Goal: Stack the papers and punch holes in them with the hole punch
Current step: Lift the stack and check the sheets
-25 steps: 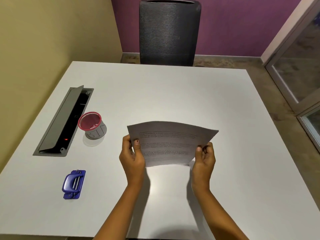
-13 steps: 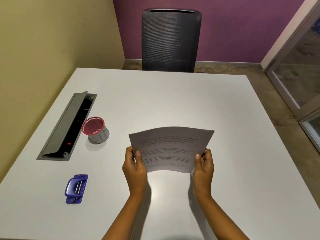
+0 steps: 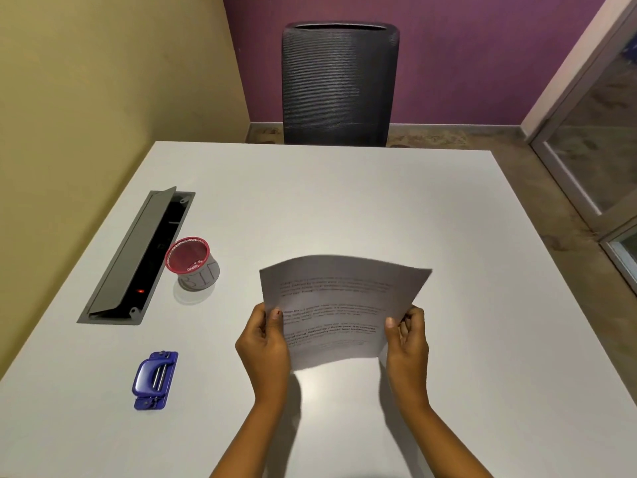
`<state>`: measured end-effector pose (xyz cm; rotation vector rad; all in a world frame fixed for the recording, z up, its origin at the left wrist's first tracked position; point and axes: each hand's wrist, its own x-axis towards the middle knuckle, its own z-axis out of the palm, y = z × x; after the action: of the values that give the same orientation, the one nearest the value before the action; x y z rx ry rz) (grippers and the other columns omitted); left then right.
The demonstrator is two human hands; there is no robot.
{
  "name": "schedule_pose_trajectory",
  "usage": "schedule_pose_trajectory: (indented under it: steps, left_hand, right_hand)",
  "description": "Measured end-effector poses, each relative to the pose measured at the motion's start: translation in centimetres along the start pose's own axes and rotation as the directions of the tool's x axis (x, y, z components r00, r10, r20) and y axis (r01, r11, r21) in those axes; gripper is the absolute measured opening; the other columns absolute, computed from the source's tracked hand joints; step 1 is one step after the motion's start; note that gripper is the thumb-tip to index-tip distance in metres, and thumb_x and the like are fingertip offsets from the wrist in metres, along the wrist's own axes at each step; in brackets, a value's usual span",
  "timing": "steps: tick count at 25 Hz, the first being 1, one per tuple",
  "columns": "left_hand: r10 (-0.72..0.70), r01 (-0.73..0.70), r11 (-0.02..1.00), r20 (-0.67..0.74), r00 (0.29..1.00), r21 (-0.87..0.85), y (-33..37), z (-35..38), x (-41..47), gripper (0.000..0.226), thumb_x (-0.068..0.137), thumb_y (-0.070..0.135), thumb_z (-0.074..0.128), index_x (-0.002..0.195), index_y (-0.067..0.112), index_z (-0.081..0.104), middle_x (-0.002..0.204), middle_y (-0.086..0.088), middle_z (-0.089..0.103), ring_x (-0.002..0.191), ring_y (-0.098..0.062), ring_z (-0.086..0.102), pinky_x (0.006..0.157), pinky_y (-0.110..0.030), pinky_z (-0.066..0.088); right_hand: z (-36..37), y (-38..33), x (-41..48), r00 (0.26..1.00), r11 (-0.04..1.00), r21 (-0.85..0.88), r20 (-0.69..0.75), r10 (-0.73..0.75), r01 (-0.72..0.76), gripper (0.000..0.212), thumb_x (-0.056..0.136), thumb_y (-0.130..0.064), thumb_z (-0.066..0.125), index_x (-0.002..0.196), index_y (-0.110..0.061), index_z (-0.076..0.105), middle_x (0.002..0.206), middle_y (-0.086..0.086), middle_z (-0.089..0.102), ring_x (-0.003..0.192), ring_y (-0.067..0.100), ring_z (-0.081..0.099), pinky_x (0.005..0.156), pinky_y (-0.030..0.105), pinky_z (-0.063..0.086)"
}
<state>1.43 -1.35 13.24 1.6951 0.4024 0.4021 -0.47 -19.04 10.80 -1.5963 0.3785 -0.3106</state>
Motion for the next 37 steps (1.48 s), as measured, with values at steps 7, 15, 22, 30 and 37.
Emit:
schedule_pose_trajectory:
  steps: [7, 15, 22, 30, 37]
  left_hand:
    - [-0.092, 0.053, 0.981, -0.205, 0.974, -0.187, 1.9, -0.8, 2.3, 0.031, 0.095, 0.007, 0.055, 0.082, 0.033, 0.067, 0.074, 0.025, 0.072, 0.066, 0.003, 0.066, 0.059, -0.01, 0.052]
    - [-0.295, 0.263, 0.861, -0.006, 0.956, -0.436, 0.5, -1.5, 1.8, 0.022, 0.098, 0.008, 0.051, 0.102, 0.023, 0.067, 0.081, 0.019, 0.075, 0.07, 0.004, 0.07, 0.058, -0.013, 0.052]
    - [-0.193, 0.32, 0.835, 0.305, 0.933, -0.449, -1.9, -6.7, 4.2, 0.029, 0.082, 0.017, 0.063, 0.112, 0.016, 0.067, 0.102, -0.003, 0.077, 0.09, -0.016, 0.074, 0.075, -0.029, 0.061]
    - [-0.127, 0.135, 0.991, 0.469, 0.874, 0.018, -2.2, -7.4, 6.4, 0.025, 0.087, 0.015, 0.068, 0.102, 0.035, 0.069, 0.101, 0.016, 0.076, 0.098, -0.005, 0.071, 0.071, -0.012, 0.055]
    - [-0.023, 0.036, 0.997, 0.181, 0.983, -0.068, -1.9, -3.2, 5.3, 0.022, 0.094, 0.007, 0.058, 0.11, 0.022, 0.064, 0.097, 0.02, 0.07, 0.086, 0.012, 0.065, 0.071, -0.004, 0.048]
  right_hand:
    - [-0.3, 2.5, -1.4, 0.903, 0.904, 0.002, 0.047, 0.427, -0.428, 0.065, 0.083, -0.031, 0.068, 0.136, -0.024, 0.031, 0.137, 0.004, 0.047, 0.123, 0.023, 0.05, 0.091, 0.03, 0.049]
    - [1.2, 1.1, -1.8, 0.901, 0.803, 0.411, 0.163, 0.402, -0.432, 0.041, 0.086, -0.025, 0.061, 0.126, -0.017, 0.054, 0.116, 0.008, 0.069, 0.107, 0.021, 0.066, 0.085, 0.032, 0.057]
    - [-2.2, -2.6, 1.3, 0.982, 0.976, 0.127, -0.04, 0.185, -0.178, 0.012, 0.094, -0.013, 0.055, 0.098, -0.02, 0.065, 0.085, -0.008, 0.074, 0.074, 0.007, 0.071, 0.056, 0.015, 0.053]
    - [-4.1, -2.6, 3.4, 0.996, 0.99, -0.132, -0.081, 0.037, -0.047, 0.027, 0.09, -0.013, 0.06, 0.076, -0.034, 0.067, 0.079, -0.013, 0.071, 0.076, 0.007, 0.064, 0.067, 0.022, 0.05]
    - [-3.3, -1.5, 3.8, 0.99, 1.0, 0.004, -0.143, -0.012, 0.013, 0.029, 0.089, -0.009, 0.06, 0.085, -0.037, 0.067, 0.085, -0.021, 0.07, 0.087, -0.001, 0.064, 0.075, 0.013, 0.05]
